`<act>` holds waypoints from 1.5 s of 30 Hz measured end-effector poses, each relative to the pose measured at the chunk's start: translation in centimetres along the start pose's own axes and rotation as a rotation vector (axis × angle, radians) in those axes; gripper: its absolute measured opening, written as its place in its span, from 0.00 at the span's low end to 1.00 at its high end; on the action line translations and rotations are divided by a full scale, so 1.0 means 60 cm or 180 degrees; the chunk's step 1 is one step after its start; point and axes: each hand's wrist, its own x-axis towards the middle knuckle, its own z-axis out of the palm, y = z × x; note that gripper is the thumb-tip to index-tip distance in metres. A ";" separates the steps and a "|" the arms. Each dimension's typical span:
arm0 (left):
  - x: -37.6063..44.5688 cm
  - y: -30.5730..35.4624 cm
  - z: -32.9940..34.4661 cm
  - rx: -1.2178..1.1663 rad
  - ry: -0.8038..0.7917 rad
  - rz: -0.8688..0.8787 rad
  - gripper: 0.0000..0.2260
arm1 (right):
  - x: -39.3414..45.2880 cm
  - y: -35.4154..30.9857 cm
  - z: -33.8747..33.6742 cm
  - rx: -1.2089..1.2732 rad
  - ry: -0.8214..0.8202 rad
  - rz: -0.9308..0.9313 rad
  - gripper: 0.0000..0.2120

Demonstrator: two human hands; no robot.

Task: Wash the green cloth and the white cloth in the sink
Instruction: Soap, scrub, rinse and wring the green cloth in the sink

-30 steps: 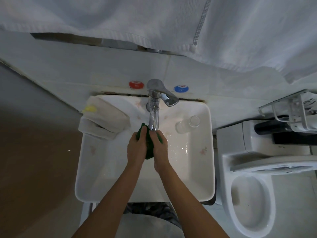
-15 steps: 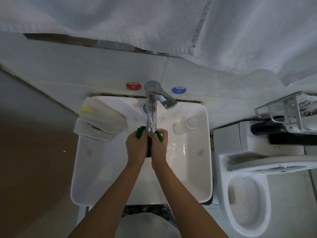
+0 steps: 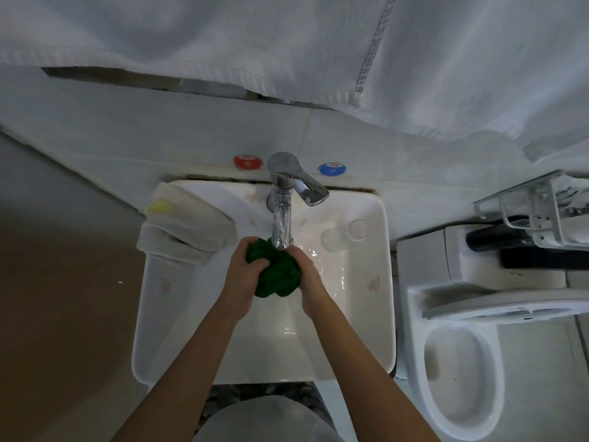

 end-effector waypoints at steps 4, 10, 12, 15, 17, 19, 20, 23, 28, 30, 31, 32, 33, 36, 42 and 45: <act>0.001 -0.006 -0.004 -0.0075 -0.0211 0.0109 0.22 | 0.001 -0.004 -0.001 -0.0036 -0.0190 -0.0079 0.12; 0.003 -0.004 0.010 0.0400 0.0073 0.0463 0.14 | 0.006 0.012 0.005 0.0217 -0.0300 -0.0468 0.12; 0.006 -0.016 0.013 0.0863 0.0336 0.0678 0.13 | 0.004 0.015 0.010 0.0213 -0.0033 -0.0605 0.05; 0.008 -0.035 0.014 0.1142 0.0785 0.0446 0.12 | 0.002 0.015 0.017 0.0136 0.0308 -0.0705 0.01; 0.001 -0.038 0.019 0.1174 0.0935 0.0134 0.18 | 0.005 0.015 0.024 0.0095 0.0564 -0.0788 0.05; -0.008 -0.036 0.029 0.1097 0.0853 0.0018 0.20 | 0.006 0.016 0.031 0.0210 0.0755 -0.0854 0.10; -0.011 -0.034 0.034 0.0950 0.0748 0.0030 0.19 | 0.004 0.017 0.034 0.0370 0.0804 -0.0813 0.12; -0.014 -0.028 0.048 0.0537 0.0596 0.0115 0.16 | -0.003 0.016 0.042 0.0824 0.0696 -0.0614 0.11; -0.011 -0.032 0.051 0.1243 0.1126 0.0371 0.16 | -0.001 0.033 0.062 0.0494 0.0828 -0.0674 0.10; -0.014 -0.028 0.054 0.1295 0.1231 0.0454 0.12 | 0.003 0.031 0.063 0.0385 0.0950 -0.0665 0.15; -0.014 -0.026 0.055 0.1281 0.1254 0.0482 0.12 | 0.004 0.028 0.063 0.0291 0.1010 -0.0675 0.17; -0.014 -0.025 0.055 0.1271 0.1274 0.0498 0.12 | 0.004 0.025 0.062 0.0239 0.1065 -0.0671 0.19; -0.012 -0.026 0.053 0.1260 0.1279 0.0501 0.12 | 0.004 0.021 0.060 0.0196 0.1112 -0.0658 0.21; -0.007 -0.025 0.051 0.1310 0.1254 0.0459 0.13 | 0.002 0.015 0.053 0.0034 0.1214 -0.0508 0.23; -0.004 -0.022 0.049 0.1165 0.1102 0.0574 0.15 | -0.001 0.017 0.059 0.0014 0.1377 -0.0794 0.21; -0.006 -0.017 0.051 0.1039 0.0918 0.0595 0.09 | -0.001 0.014 0.062 0.0112 0.1499 -0.0980 0.15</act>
